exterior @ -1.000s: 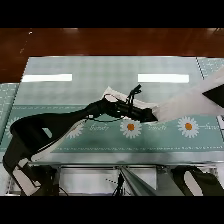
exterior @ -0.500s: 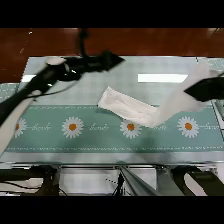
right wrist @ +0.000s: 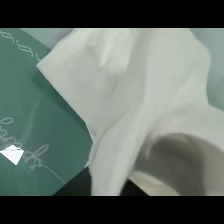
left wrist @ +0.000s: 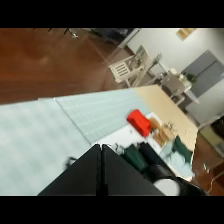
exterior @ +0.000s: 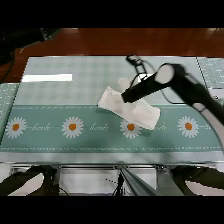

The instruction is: Fold the shirts.

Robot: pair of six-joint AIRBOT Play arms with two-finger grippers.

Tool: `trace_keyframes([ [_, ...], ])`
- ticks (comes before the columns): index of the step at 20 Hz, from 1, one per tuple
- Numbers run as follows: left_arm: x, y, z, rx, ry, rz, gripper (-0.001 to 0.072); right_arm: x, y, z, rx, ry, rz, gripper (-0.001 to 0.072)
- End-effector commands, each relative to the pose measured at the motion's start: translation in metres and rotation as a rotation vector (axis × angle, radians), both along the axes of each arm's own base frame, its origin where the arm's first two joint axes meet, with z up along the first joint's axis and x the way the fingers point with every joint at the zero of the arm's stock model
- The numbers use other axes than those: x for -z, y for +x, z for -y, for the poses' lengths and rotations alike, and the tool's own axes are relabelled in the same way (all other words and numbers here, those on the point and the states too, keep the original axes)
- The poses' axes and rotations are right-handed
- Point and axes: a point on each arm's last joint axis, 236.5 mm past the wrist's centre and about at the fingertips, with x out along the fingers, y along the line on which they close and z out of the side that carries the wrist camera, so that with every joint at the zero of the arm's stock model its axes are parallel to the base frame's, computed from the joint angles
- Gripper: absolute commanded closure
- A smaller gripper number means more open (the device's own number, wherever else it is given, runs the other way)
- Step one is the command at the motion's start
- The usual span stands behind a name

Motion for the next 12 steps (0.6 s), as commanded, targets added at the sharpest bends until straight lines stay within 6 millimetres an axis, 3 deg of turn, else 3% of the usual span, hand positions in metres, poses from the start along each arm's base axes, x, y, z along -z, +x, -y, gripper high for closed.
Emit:
trace_keyframes([
  [1,0.008,-0.038,0.003,0.059,0.117,-0.027,0.0679,0.046,0.006,-0.059,0.017,0.057,0.019,0.0366],
  [2,0.012,-0.042,0.008,0.071,0.141,-0.031,0.0679,0.041,0.014,-0.066,0.063,0.100,0.030,0.0248],
  [5,0.022,-0.046,0.018,0.097,0.180,-0.034,0.0679,0.007,0.045,-0.052,0.201,0.172,0.091,0.0248],
  [7,0.027,-0.043,0.017,0.086,0.204,-0.035,0.0679,-0.028,0.063,-0.016,0.256,0.188,0.142,0.0248],
  [9,0.037,-0.038,0.011,0.062,0.256,-0.033,0.0679,-0.059,0.071,0.048,0.285,0.096,0.208,0.0249],
  [11,0.059,-0.032,0.000,0.029,0.368,-0.042,0.0679,-0.074,0.064,0.147,0.319,-0.158,0.255,0.0251],
  [12,0.072,-0.028,-0.009,-0.001,0.424,-0.070,0.0679,-0.076,0.050,0.211,0.354,-0.343,0.233,0.0252],
])
